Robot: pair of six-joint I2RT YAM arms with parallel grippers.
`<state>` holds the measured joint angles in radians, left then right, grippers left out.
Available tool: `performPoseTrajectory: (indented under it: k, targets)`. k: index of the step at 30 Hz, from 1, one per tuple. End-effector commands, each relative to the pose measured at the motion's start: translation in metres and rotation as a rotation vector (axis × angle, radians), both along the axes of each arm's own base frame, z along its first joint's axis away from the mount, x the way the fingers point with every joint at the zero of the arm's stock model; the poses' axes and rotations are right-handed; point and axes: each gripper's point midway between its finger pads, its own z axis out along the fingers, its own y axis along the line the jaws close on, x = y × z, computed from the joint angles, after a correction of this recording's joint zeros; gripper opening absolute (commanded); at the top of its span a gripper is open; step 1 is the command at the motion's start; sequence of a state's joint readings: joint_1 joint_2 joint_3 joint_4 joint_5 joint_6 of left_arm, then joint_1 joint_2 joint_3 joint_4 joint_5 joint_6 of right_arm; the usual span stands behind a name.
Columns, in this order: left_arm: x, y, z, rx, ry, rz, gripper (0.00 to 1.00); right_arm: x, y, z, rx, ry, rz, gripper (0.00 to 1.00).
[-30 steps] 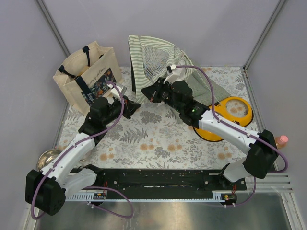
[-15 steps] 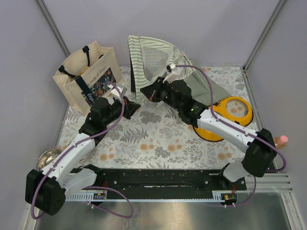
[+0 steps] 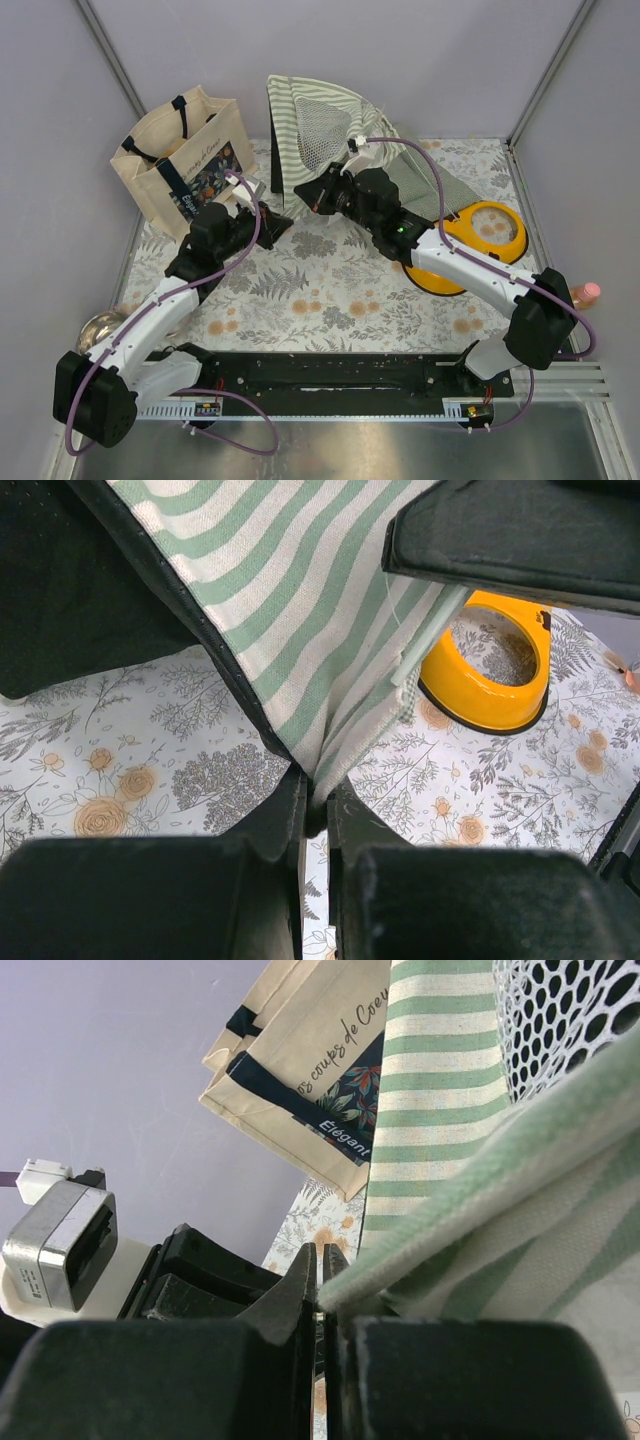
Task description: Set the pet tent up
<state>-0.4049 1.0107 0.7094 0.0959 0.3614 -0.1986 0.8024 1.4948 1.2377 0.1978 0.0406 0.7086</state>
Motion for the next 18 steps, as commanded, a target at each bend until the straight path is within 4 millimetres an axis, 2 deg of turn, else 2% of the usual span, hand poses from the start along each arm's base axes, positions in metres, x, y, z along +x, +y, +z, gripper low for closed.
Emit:
performPoseTrajectory:
  k: [1,6,13,18]
  targets:
    - [-0.028,0.023,-0.079,0.160,0.287,0.034,0.00,0.052,-0.086,0.106,0.177,-0.275,-0.360,0.00]
    - [-0.027,0.023,-0.078,0.162,0.290,0.035,0.00,0.053,-0.085,0.106,0.175,-0.279,-0.357,0.00]
    - [-0.029,0.025,-0.089,0.179,0.320,0.038,0.00,0.045,-0.086,0.128,0.213,-0.312,-0.337,0.00]
    - [-0.030,0.026,-0.094,0.188,0.332,0.041,0.00,0.043,-0.088,0.132,0.222,-0.319,-0.336,0.00]
